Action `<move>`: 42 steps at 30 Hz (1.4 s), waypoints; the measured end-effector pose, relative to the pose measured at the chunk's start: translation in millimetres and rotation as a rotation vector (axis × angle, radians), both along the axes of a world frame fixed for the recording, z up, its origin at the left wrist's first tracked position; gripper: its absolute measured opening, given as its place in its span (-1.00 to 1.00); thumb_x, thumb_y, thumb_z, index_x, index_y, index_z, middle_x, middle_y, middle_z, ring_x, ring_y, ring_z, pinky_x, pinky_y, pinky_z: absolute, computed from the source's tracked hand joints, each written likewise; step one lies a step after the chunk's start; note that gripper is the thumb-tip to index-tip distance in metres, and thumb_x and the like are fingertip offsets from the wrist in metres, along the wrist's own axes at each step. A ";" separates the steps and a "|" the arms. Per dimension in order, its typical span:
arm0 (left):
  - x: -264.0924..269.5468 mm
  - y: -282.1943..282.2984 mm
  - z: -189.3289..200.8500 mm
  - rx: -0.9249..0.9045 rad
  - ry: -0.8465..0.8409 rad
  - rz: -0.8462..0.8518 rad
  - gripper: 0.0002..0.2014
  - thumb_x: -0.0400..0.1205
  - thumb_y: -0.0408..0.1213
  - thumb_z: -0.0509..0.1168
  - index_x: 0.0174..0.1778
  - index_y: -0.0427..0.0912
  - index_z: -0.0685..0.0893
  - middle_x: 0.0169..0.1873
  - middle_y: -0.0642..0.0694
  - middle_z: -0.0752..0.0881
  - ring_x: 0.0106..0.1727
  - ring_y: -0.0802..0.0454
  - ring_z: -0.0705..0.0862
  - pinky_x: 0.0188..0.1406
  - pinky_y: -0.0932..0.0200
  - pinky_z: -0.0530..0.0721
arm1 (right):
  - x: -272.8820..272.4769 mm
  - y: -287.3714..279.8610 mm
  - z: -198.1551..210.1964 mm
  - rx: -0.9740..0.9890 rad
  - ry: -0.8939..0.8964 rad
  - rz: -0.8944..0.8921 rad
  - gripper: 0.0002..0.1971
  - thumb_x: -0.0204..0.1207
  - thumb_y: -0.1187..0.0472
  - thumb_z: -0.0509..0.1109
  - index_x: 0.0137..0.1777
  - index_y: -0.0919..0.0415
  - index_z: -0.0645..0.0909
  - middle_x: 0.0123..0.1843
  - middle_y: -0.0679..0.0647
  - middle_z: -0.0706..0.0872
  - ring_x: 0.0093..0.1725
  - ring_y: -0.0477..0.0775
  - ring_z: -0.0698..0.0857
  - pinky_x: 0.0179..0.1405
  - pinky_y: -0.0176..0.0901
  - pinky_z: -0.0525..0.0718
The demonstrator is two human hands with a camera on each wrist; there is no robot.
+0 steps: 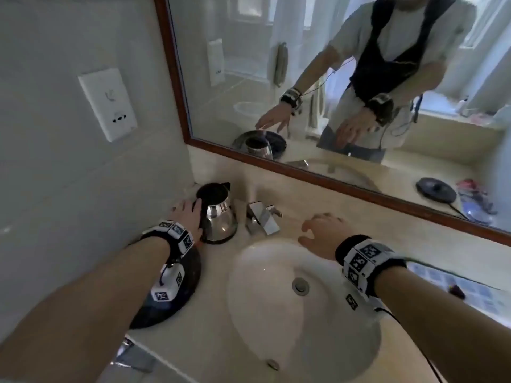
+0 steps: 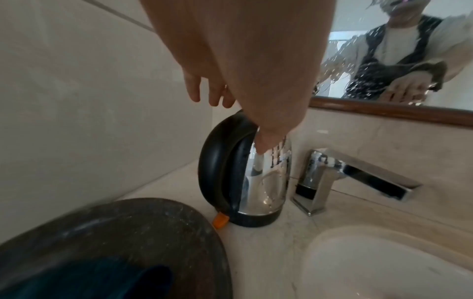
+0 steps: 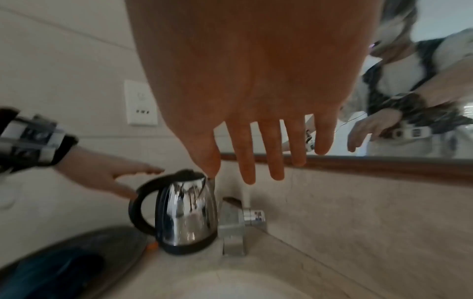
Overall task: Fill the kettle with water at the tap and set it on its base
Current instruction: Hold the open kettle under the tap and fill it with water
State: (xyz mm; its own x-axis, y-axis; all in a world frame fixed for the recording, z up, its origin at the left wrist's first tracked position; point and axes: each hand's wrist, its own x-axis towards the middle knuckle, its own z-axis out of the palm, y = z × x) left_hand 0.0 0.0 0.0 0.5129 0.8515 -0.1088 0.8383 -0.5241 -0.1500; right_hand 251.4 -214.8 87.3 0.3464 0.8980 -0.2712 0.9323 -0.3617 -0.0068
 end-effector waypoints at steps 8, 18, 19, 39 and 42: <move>10.8 34.7 -17.5 -0.170 -0.044 0.093 0.00 0.55 -0.04 0.36 0.72 -0.05 -0.21 0.48 -0.30 0.45 0.35 -0.34 0.58 0.26 -0.20 0.63 | 10.8 61.6 -59.6 -0.143 0.080 0.136 -0.53 0.57 -0.14 0.15 0.44 -0.05 0.50 0.48 0.08 0.51 0.49 0.20 0.43 0.45 0.14 0.40; 32.0 69.4 -19.4 -0.432 -0.541 0.492 -0.06 0.49 0.49 0.11 0.57 -0.22 0.33 0.40 -0.28 0.61 0.28 -0.28 0.66 0.26 -0.05 0.62 | 2.2 94.2 -85.8 0.028 0.136 0.035 -0.65 0.55 -0.08 0.20 0.20 0.00 0.66 0.34 0.05 0.62 0.38 0.15 0.51 0.35 0.09 0.48; 38.0 70.9 -16.6 -0.455 -0.556 0.536 -0.01 0.45 0.53 0.10 0.52 -0.26 0.41 0.34 -0.30 0.64 0.20 -0.26 0.68 0.21 -0.02 0.63 | 2.5 96.3 -85.6 0.035 0.133 0.023 -0.66 0.55 -0.08 0.21 0.19 0.01 0.67 0.33 0.05 0.62 0.37 0.15 0.51 0.34 0.09 0.48; 27.1 91.8 -11.9 -0.386 -0.271 -0.054 0.05 0.33 0.23 0.47 0.62 0.31 -0.07 0.23 -0.19 0.72 0.11 -0.27 0.74 0.11 -0.06 0.74 | -6.9 127.9 -71.6 0.049 0.085 -0.102 -0.62 0.58 -0.07 0.14 0.18 0.02 0.70 0.21 0.08 0.67 0.32 0.16 0.53 0.32 0.09 0.48; 27.0 95.8 -2.5 -0.489 -0.251 -0.071 0.12 0.25 -0.07 0.58 0.58 0.25 -0.04 0.11 -0.26 0.74 0.00 -0.28 0.76 0.00 -0.16 0.79 | -9.3 129.7 -75.0 0.044 0.079 -0.094 -0.62 0.59 -0.08 0.14 0.16 0.04 0.72 0.22 0.08 0.66 0.32 0.16 0.53 0.31 0.09 0.47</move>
State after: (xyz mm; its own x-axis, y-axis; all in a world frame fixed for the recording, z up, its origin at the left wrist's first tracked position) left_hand 27.0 95.8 -2.5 0.6282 0.6951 -0.3496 0.7772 -0.5390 0.3248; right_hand 242.1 -85.1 12.3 0.4092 0.8742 -0.2615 0.8901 -0.4455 -0.0964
